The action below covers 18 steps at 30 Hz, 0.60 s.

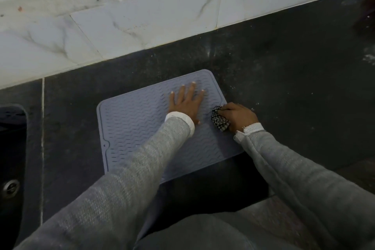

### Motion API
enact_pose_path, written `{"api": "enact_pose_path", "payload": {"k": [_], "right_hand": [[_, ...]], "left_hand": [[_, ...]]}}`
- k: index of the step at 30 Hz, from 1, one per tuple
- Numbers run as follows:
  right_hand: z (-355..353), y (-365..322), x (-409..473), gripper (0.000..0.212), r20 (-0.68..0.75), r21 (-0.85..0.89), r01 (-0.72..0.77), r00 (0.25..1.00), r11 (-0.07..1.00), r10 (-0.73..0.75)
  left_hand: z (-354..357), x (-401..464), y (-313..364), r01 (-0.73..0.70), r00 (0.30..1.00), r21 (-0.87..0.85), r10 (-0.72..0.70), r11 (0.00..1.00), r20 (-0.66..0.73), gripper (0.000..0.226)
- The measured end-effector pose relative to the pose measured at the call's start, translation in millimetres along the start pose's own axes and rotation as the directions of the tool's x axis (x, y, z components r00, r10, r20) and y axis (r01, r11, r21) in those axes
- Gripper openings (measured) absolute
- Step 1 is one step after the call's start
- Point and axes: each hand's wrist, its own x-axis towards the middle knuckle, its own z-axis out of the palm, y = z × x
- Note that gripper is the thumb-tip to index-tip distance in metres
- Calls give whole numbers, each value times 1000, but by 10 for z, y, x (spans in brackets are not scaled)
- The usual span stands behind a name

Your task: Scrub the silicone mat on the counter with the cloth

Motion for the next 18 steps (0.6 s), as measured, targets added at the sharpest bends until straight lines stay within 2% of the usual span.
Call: {"api": "enact_pose_path", "payload": {"k": [2, 4, 8, 13, 18], "right_hand": [[-63, -9, 24, 44, 64, -32, -5, 998, 999, 8], [-101, -22, 71, 39, 105, -24, -35, 994, 999, 37], [-195, -85, 233, 47, 174, 134, -266, 955, 955, 242], [-326, -229, 358, 22, 141, 89, -168, 978, 982, 154], [-177, -196, 159, 33, 101, -26, -28, 994, 999, 31]], "left_hand": [[88, -151, 138, 0, 1000, -47, 1, 999, 17, 97], [203, -260, 231, 9, 997, -99, -1, 995, 79, 103], [299, -337, 263, 33, 984, -177, -1, 984, 177, 110], [291, -325, 262, 42, 980, -172, -7, 984, 200, 111], [302, -314, 250, 37, 981, -173, -3, 984, 194, 112]]}}
